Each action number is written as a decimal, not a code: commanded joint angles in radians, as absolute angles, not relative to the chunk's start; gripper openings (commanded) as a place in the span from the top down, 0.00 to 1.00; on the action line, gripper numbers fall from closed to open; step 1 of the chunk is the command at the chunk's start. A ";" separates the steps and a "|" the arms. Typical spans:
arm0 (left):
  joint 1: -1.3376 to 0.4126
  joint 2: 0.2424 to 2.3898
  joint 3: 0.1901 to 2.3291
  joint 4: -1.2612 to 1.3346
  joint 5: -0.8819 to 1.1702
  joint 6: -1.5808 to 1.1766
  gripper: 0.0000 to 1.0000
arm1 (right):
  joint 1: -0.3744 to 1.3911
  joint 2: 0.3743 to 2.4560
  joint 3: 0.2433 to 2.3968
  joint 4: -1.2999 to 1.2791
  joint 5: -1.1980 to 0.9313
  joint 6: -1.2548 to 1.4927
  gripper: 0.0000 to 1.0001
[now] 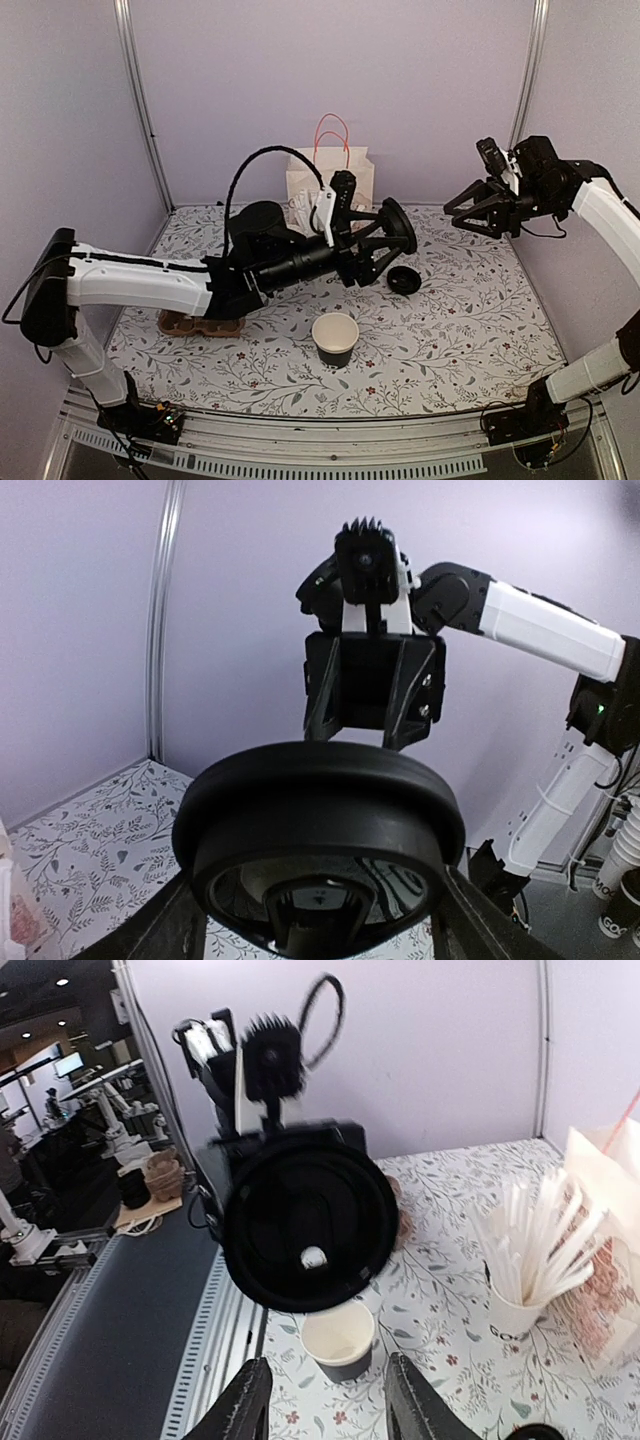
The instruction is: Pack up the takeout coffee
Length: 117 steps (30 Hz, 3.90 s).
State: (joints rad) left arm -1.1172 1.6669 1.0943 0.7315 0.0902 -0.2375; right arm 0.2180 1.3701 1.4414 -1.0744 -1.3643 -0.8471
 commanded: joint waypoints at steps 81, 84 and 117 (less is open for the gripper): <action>-1.115 2.033 2.007 -1.262 0.053 -0.170 0.28 | 0.205 1.338 0.922 -0.547 -1.012 -0.714 0.55; -1.116 2.004 1.982 -1.278 0.049 -0.176 0.28 | 0.205 1.345 0.926 -0.555 -1.015 -0.717 0.55; -1.120 2.099 1.981 -1.253 0.087 -0.160 0.24 | 0.204 1.368 0.934 -0.574 -1.014 -0.735 0.55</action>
State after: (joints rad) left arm -1.1061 2.0701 1.9591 -1.2728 0.0517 -0.1661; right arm 0.2035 1.3544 0.9081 -0.5591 -1.0107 -0.7227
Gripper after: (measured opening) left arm 0.756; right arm 0.453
